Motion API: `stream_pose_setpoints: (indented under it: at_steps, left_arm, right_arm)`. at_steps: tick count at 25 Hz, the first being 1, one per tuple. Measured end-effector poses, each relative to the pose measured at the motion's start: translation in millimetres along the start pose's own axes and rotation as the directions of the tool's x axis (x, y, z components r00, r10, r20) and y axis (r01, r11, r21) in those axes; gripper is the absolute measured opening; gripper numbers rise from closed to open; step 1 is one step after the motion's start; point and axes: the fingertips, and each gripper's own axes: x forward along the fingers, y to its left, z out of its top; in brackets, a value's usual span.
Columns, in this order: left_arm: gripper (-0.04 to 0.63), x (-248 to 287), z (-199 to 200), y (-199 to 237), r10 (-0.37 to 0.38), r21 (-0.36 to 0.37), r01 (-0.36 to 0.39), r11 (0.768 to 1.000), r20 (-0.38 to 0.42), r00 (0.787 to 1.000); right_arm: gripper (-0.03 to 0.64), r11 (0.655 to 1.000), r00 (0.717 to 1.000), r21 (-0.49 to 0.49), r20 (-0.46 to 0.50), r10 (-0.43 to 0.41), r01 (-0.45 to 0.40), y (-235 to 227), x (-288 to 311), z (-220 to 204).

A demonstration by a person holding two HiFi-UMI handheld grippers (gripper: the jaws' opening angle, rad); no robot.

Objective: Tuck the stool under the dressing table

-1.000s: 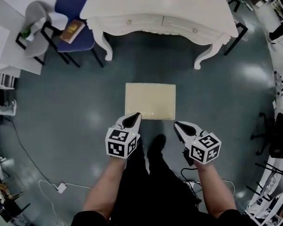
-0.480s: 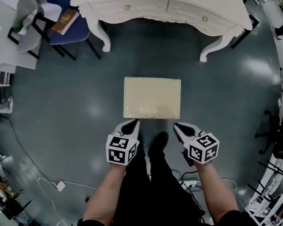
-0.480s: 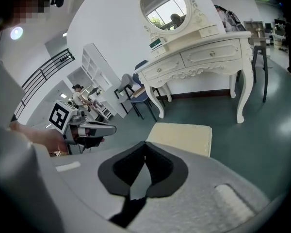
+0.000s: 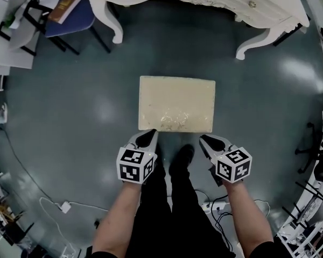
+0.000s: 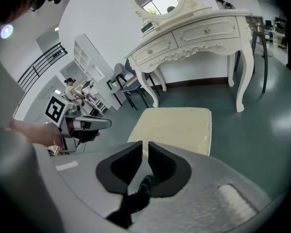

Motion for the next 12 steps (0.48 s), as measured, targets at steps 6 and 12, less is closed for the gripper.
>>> stream_pose_setpoints:
  at_steps: [6, 12]
  left_arm:
    - [0.033, 34, -37, 25, 0.009, -0.025, -0.011, 1.0, -0.062, 0.998]
    - [0.096, 57, -66, 45, 0.029, -0.042, -0.034, 0.999, -0.111, 0.993]
  right_arm:
    - [0.076, 0.999, 0.998, 0.013, -0.058, -0.029, 0.03, -32, 32, -29]
    - [0.167, 0.998, 0.994, 0.014, -0.085, -0.064, 0.065, -57, 54, -50]
